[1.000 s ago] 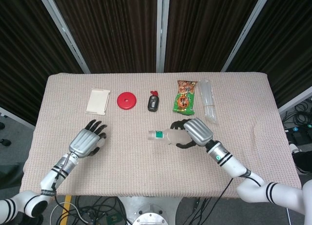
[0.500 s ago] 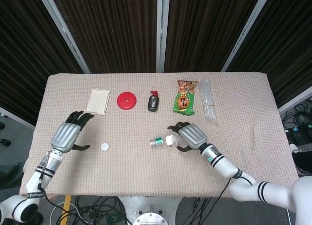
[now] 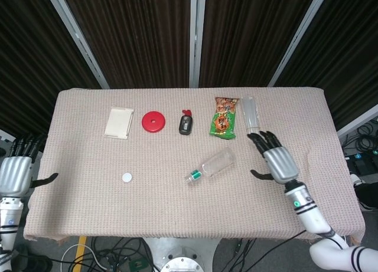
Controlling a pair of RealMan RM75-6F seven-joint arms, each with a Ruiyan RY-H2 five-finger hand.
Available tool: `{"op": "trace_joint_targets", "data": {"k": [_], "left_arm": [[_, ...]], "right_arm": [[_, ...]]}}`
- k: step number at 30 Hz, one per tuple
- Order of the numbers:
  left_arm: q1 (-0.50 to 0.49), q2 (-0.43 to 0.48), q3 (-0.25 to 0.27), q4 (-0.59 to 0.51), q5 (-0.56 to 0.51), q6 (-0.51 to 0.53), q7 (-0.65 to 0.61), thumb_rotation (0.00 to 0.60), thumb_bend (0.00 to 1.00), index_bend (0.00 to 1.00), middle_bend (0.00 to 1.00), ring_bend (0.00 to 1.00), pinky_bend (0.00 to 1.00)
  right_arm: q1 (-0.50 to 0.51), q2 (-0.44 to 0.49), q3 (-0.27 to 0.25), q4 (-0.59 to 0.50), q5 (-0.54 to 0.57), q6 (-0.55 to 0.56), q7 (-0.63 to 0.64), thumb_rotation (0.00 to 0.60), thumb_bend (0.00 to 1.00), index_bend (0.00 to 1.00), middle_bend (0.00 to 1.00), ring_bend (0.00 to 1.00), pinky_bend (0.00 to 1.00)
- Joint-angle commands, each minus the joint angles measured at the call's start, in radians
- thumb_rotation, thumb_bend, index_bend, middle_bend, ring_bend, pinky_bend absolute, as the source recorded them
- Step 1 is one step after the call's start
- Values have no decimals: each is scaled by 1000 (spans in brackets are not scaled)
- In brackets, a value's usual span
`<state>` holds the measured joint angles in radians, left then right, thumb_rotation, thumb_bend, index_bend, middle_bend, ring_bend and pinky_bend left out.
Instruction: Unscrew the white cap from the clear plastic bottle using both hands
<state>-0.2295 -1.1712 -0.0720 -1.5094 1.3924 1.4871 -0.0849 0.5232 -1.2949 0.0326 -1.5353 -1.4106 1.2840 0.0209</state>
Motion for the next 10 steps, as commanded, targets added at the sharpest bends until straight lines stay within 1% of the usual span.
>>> {"op": "trace_joint_targets", "data": {"k": [1,3,6,10], "left_arm": [[56,22,31,17,11,38,-27,600,21,136,87,4,13],[86,28,45,5,13,59,-15,600,20,139,87,4,13],[117,30,68,-20,39,85,-7,600,20,140,87,4,13],[149,27,78,-45,62,123,13,600,20,139,87,4,13]], "right_arm": [[-184,130,-35,-74,-30,214,42,600,102,0,146,9,85],[-238,164,-52,-98,-37,261,89,600,108,6,152,11,89],[-296,198,-71,-109,-46,304,116,600,122,12,151,11,89],[-343,205,-75,-108,-70,349,128,600,129,34,152,11,89]]}}
